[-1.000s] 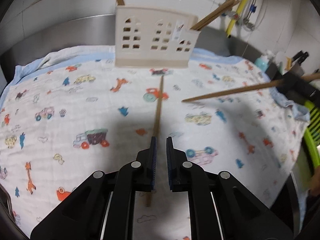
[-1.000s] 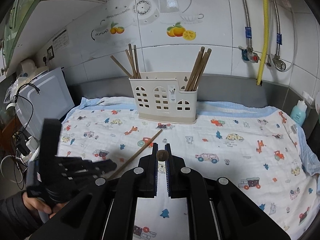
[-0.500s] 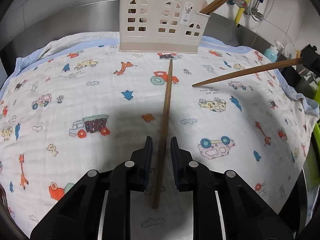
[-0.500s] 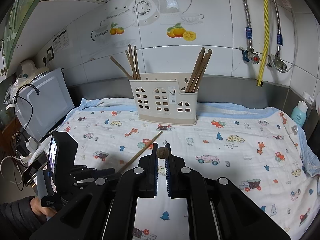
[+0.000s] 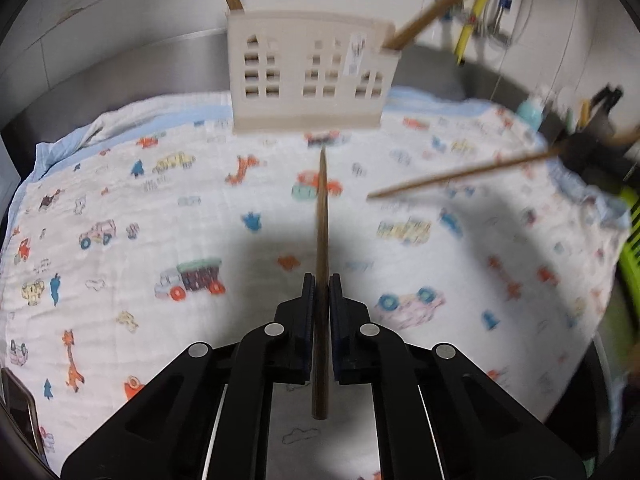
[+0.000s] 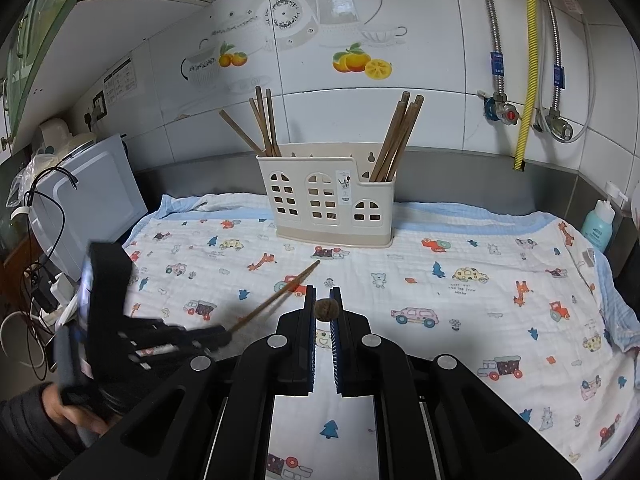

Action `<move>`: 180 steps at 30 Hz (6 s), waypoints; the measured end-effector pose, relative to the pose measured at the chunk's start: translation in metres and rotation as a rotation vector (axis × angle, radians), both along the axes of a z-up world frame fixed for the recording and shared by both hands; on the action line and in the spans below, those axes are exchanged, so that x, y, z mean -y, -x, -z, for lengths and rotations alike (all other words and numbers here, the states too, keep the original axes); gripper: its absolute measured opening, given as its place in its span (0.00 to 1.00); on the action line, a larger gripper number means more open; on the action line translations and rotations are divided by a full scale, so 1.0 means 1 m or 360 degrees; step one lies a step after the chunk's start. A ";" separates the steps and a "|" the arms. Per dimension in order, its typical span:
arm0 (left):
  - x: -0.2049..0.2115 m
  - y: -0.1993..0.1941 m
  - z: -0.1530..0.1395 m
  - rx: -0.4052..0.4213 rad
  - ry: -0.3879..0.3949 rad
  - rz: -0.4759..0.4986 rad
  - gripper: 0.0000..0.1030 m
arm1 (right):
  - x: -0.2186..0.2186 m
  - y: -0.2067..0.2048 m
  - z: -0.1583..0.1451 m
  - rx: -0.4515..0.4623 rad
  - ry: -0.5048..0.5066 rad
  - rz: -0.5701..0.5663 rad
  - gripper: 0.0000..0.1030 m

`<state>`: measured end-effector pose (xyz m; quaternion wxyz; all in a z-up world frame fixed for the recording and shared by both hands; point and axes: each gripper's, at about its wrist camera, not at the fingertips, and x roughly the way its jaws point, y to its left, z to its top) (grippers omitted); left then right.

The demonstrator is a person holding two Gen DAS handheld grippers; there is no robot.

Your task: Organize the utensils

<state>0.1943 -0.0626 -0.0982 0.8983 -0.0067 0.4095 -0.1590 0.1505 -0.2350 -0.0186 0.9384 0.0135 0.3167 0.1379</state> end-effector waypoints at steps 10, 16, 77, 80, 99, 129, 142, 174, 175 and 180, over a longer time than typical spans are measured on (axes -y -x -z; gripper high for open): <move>-0.007 0.001 -0.052 0.0285 0.0169 0.0029 0.06 | -0.002 -0.001 0.001 0.0002 0.0005 -0.0003 0.06; -0.008 -0.004 -0.059 0.0309 0.0195 0.0065 0.06 | -0.002 -0.006 -0.006 0.0020 -0.0001 -0.0001 0.06; 0.004 -0.190 -0.197 0.0647 0.0025 -0.0099 0.05 | 0.010 -0.183 -0.097 0.0067 0.0149 -0.0068 0.06; 0.006 -0.191 -0.187 0.0617 0.0011 -0.0093 0.05 | 0.008 -0.184 -0.092 0.0051 0.0156 -0.0074 0.06; 0.000 -0.179 -0.178 0.0580 0.0010 -0.0122 0.41 | 0.015 -0.178 -0.087 0.0046 0.0157 -0.0032 0.32; -0.024 -0.071 -0.183 0.0658 0.0009 -0.0214 0.95 | 0.018 -0.080 -0.104 0.0191 0.0146 0.0057 0.87; -0.050 -0.018 -0.166 0.0654 -0.0015 -0.0261 0.95 | 0.009 -0.039 -0.073 0.0129 0.0155 0.0081 0.91; -0.071 0.099 -0.118 0.0575 -0.0039 -0.0259 0.95 | 0.010 0.062 -0.040 0.0068 0.0091 0.0208 0.93; -0.070 0.101 -0.116 0.0573 -0.0041 -0.0251 0.95 | 0.010 0.064 -0.038 0.0062 0.0087 0.0205 0.93; -0.070 0.108 -0.112 0.0564 -0.0037 -0.0236 0.95 | 0.008 0.071 -0.032 0.0043 0.0071 0.0194 0.93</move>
